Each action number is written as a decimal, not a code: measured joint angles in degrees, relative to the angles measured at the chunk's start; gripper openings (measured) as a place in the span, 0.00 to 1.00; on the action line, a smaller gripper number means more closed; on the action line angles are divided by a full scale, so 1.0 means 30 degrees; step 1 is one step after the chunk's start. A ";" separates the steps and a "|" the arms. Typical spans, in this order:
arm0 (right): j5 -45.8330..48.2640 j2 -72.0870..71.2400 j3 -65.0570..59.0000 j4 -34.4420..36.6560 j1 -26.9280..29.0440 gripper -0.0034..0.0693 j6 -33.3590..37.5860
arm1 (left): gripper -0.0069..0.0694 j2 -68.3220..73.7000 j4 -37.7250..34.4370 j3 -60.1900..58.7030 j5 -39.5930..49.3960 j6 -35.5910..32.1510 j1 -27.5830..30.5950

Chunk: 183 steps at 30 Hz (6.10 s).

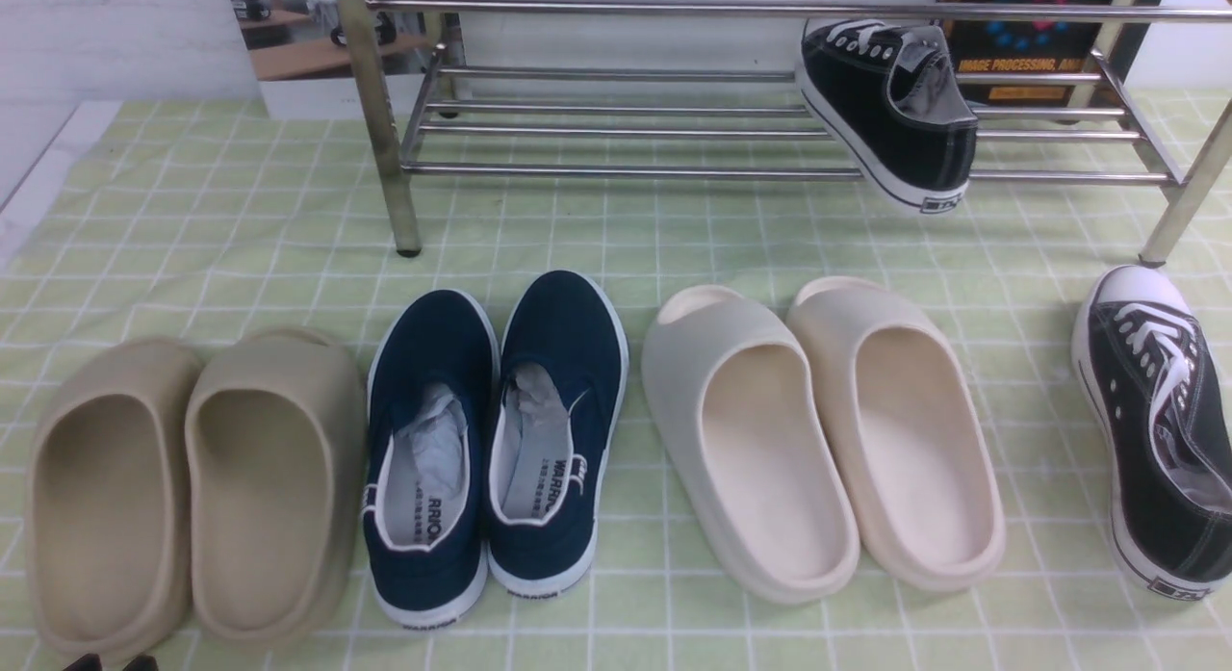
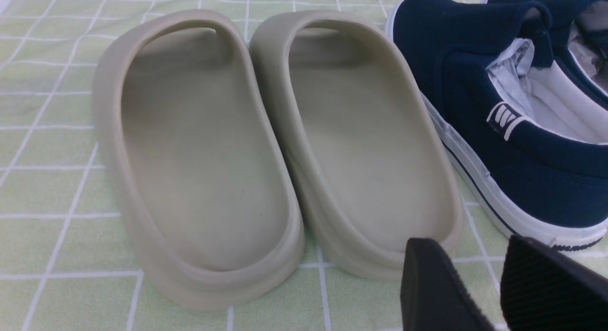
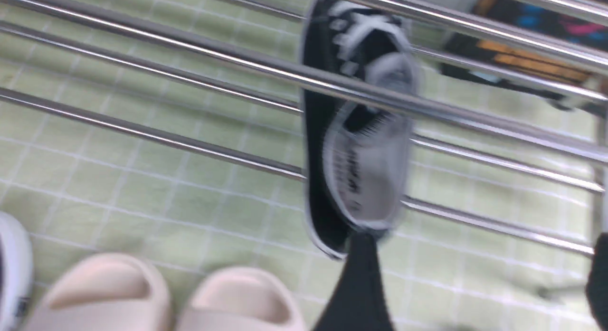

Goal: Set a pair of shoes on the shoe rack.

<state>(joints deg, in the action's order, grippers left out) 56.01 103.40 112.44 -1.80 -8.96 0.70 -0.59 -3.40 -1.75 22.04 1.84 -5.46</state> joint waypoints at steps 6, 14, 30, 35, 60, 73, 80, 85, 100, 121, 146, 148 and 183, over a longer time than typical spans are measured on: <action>-0.3987 0.0674 -0.5627 -0.0139 0.1277 0.19 0.0000 | 0.40 0.0000 0.0000 0.0000 0.0000 0.0000 0.0000; -0.8009 0.4550 -0.6513 0.0211 0.0686 0.04 0.0000 | 0.40 0.0000 0.0000 0.0000 0.0000 0.0000 0.0000; -0.4518 0.2393 -0.6332 -0.2407 -0.0256 0.08 -0.0234 | 0.40 0.0000 0.0000 0.0000 0.0030 0.0000 0.0000; 0.0648 0.0282 -0.6633 -0.2320 -0.0256 0.33 -0.2193 | 0.40 0.0000 0.0000 0.0000 0.0030 0.0000 0.0000; -0.2653 -0.1049 -1.5933 -0.3937 0.1449 0.14 -0.6436 | 0.40 0.0000 0.0000 0.0000 0.0052 0.0000 0.0000; 0.0179 0.2199 -0.4467 -0.1843 0.1449 0.15 -0.2164 | 0.40 0.0000 0.0000 0.0000 0.0052 0.0000 0.0000; 0.1857 0.8473 0.4163 -0.1714 0.1449 0.15 -0.2118 | 0.40 0.0000 0.0000 0.0000 0.0052 0.0000 0.0000; 0.3718 1.0934 0.8512 -0.1529 0.1431 0.15 -0.1602 | 0.40 0.0000 0.0000 0.0000 0.0052 0.0000 0.0000; 0.2228 1.0380 0.9025 0.0049 0.1465 0.63 -0.0491 | 0.40 0.0000 0.0000 0.0000 0.0052 0.0000 0.0000; 0.2969 0.5810 -0.2534 -0.1709 0.1643 0.04 0.0870 | 0.40 0.0000 0.0000 0.0000 0.0052 0.0000 0.0000; 0.2643 0.3312 -0.2514 -0.0668 0.1309 0.53 0.0463 | 0.40 0.0000 0.0000 0.0000 0.0052 0.0000 0.0000; 0.4023 0.1911 -0.2514 -0.0601 0.1277 0.65 0.0463 | 0.40 0.0000 0.0000 0.0000 0.0052 0.0000 0.0000; -2.3737 -3.2659 -3.7955 0.2153 0.1273 0.05 0.1849 | 0.40 0.0000 0.0000 0.0000 0.0052 0.0000 0.0000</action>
<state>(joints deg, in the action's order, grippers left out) -15.20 5.42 -1.42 4.66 -5.14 6.25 -0.59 -3.40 -1.75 22.20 1.84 -5.46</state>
